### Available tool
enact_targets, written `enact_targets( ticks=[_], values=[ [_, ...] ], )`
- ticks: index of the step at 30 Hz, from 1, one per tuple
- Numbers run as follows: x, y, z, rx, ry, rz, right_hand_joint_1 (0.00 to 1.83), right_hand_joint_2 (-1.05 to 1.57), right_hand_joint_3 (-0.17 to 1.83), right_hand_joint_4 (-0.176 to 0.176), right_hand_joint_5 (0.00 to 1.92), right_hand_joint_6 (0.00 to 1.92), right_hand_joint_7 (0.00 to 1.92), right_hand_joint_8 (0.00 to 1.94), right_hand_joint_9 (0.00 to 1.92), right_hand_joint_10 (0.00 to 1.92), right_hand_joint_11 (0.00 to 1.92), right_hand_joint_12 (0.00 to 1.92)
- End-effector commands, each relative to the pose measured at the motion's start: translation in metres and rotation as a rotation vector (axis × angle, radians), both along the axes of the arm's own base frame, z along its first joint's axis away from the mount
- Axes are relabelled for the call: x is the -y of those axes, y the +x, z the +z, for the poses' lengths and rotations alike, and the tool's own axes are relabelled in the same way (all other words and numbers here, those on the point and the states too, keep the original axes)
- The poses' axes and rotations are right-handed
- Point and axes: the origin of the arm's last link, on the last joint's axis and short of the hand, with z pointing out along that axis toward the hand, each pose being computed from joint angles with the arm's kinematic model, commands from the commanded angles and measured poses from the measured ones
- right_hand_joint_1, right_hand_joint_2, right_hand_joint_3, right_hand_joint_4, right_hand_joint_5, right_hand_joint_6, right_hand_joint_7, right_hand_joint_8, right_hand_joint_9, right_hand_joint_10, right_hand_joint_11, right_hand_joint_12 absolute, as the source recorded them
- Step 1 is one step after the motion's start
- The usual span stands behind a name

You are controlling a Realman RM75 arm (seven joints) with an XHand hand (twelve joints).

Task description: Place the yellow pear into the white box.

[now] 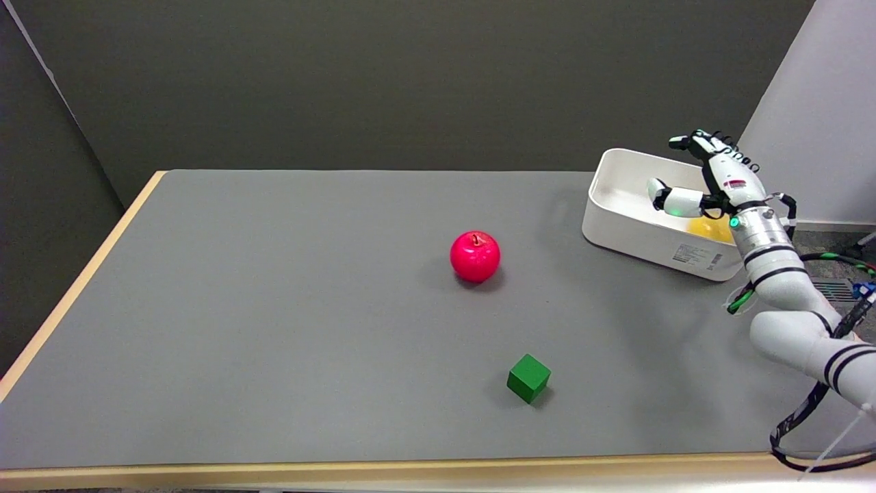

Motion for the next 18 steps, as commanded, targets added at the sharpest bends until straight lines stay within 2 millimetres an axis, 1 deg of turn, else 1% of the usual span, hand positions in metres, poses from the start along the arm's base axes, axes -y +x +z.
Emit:
enact_targets(
  ticks=[1,2,3,4,5,6,7,8,10,11,13,14,16,18],
  values=[
    [-0.087,0.032,-0.036,-0.08,0.008,0.503,0.55,0.6,0.87,0.062,0.26,0.49,0.11,0.25,0.0,0.44,0.0,0.9],
    [-0.101,0.037,-0.043,-0.09,0.014,0.578,0.55,0.61,0.87,0.056,0.27,0.49,0.14,0.28,0.0,0.52,0.0,0.96],
    [-0.108,0.038,-0.046,-0.085,0.02,0.608,0.55,0.6,0.93,0.047,0.26,0.54,0.16,0.33,0.02,0.59,0.0,1.02],
    [-0.121,0.04,-0.053,-0.067,0.038,0.648,0.54,0.6,0.97,0.041,0.27,0.57,0.19,0.37,0.04,0.64,0.0,1.07],
    [-0.127,0.04,-0.057,-0.064,0.052,0.67,0.53,0.61,0.97,0.041,0.28,0.58,0.22,0.37,0.07,0.66,0.0,1.1],
    [-0.14,0.042,-0.066,-0.058,0.068,0.708,0.53,0.62,0.96,0.041,0.29,0.58,0.25,0.38,0.11,0.69,0.0,1.14],
    [-0.154,0.039,-0.074,-0.051,0.083,0.727,0.57,0.62,0.94,0.039,0.3,0.58,0.29,0.38,0.14,0.73,0.01,1.2],
    [-0.159,0.039,-0.078,-0.047,0.089,0.739,0.6,0.63,0.92,0.038,0.31,0.58,0.33,0.39,0.17,0.76,0.02,1.24],
    [-0.182,0.035,-0.098,-0.027,0.123,0.784,0.6,0.64,0.92,0.032,0.33,0.62,0.38,0.44,0.24,0.83,0.07,1.29],
    [-0.186,0.034,-0.103,-0.02,0.133,0.804,0.6,0.64,0.92,0.031,0.33,0.63,0.38,0.45,0.25,0.84,0.07,1.3],
    [-0.204,0.028,-0.125,0.017,0.173,0.858,0.6,0.66,0.9,0.029,0.35,0.65,0.42,0.47,0.28,0.9,0.11,1.33],
    [-0.206,0.025,-0.131,0.034,0.188,0.857,0.6,0.67,0.88,0.027,0.36,0.66,0.44,0.49,0.3,0.93,0.14,1.35],
    [-0.212,0.017,-0.148,0.117,0.255,0.821,0.59,0.68,0.87,0.026,0.37,0.69,0.48,0.54,0.35,1.0,0.19,1.39],
    [-0.215,0.01,-0.161,0.145,0.296,0.796,0.58,0.7,0.87,0.027,0.37,0.7,0.5,0.56,0.37,1.03,0.21,1.41]
  ],
)
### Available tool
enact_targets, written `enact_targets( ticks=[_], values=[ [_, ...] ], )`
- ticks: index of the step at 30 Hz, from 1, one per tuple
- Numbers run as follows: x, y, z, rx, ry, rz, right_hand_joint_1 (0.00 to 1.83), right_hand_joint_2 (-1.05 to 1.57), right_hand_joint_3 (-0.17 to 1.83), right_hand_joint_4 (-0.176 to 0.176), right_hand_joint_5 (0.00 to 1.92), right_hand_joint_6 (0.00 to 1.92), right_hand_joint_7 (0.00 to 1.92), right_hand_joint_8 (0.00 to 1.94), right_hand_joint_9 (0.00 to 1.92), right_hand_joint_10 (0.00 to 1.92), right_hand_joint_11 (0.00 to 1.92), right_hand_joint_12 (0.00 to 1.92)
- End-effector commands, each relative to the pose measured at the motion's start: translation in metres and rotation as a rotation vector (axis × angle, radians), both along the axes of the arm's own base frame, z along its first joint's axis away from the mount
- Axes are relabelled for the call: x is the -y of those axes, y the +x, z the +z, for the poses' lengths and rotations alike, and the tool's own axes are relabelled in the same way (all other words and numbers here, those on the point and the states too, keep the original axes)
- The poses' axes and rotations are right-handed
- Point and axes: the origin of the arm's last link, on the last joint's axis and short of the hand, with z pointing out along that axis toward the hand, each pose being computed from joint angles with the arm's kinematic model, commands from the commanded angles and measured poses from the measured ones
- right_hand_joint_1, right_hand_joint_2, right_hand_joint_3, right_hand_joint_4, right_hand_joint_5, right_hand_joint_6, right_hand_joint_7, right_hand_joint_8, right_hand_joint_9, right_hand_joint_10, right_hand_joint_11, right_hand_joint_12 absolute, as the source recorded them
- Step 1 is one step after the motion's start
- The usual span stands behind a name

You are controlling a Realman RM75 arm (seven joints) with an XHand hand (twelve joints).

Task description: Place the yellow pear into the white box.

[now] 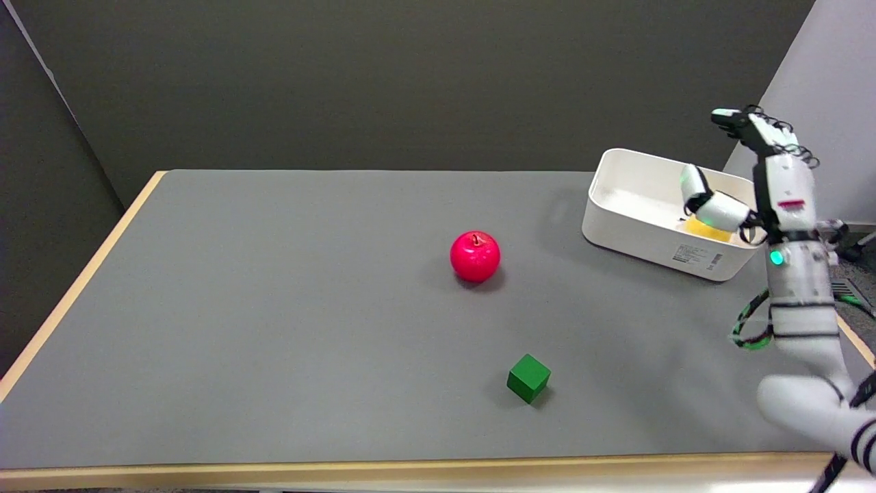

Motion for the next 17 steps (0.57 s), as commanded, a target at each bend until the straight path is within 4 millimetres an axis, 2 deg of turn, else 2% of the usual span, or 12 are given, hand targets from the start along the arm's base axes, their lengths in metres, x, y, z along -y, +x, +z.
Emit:
enact_targets(
  ticks=[1,9,13,17],
  values=[
    [-0.135,-0.018,-0.113,0.179,0.271,0.318,0.57,0.7,0.87,0.027,0.37,0.71,0.5,0.56,0.37,1.03,0.21,1.42],
    [-0.149,-0.046,-0.143,0.24,0.38,0.177,0.52,0.73,0.84,0.017,0.35,0.66,0.48,0.57,0.4,1.07,0.25,1.46],
    [-0.154,-0.049,-0.153,0.269,0.431,0.169,0.49,0.75,0.83,0.011,0.35,0.66,0.47,0.55,0.39,1.06,0.25,1.45],
    [-0.153,-0.045,-0.16,0.317,0.565,0.204,0.47,0.76,0.83,0.007,0.35,0.66,0.46,0.54,0.38,1.04,0.25,1.45]
  ],
)
